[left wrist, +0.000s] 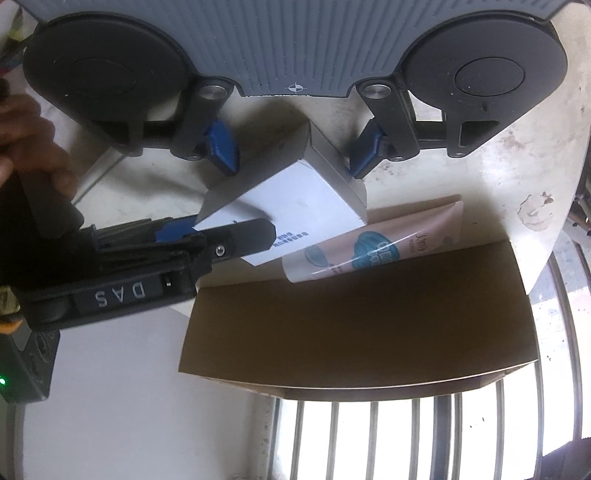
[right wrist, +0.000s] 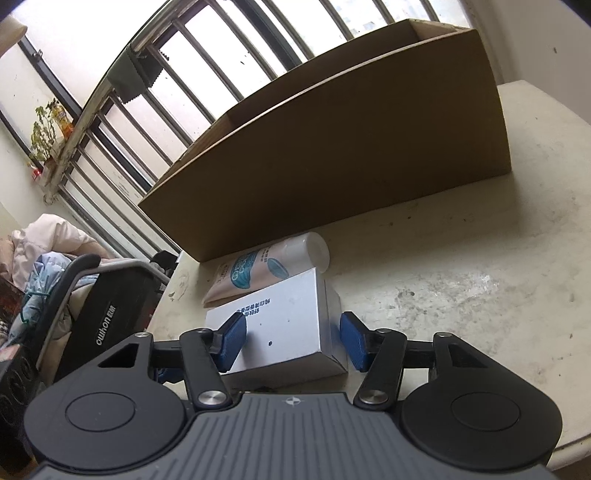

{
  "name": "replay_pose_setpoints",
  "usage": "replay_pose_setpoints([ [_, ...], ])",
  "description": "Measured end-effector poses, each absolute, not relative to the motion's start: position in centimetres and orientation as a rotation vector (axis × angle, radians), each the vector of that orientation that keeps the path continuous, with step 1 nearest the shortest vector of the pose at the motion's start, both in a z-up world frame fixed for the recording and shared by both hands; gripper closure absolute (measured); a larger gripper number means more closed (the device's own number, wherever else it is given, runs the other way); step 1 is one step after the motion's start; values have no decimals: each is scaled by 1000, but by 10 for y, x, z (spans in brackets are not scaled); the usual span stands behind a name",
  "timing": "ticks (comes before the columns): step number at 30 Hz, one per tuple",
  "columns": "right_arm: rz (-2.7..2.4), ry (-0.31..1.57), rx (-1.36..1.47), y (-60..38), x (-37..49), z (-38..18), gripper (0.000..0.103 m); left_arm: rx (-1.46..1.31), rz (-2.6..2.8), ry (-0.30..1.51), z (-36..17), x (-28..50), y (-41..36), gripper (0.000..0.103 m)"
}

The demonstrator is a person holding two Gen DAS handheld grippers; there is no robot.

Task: Organize objects
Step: 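Hold the white carton with the right gripper while the left gripper presses its top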

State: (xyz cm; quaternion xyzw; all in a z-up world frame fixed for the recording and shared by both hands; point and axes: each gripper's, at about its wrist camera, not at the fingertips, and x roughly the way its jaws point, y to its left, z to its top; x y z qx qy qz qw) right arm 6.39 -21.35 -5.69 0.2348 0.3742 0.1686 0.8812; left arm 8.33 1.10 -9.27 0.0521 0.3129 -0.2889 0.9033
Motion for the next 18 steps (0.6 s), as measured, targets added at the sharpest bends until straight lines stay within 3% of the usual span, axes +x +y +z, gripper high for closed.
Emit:
replay_pose_setpoints([
  [18, 347, 805, 482, -212, 46, -54, 44, 99, -602, 657, -88, 69, 14, 40],
])
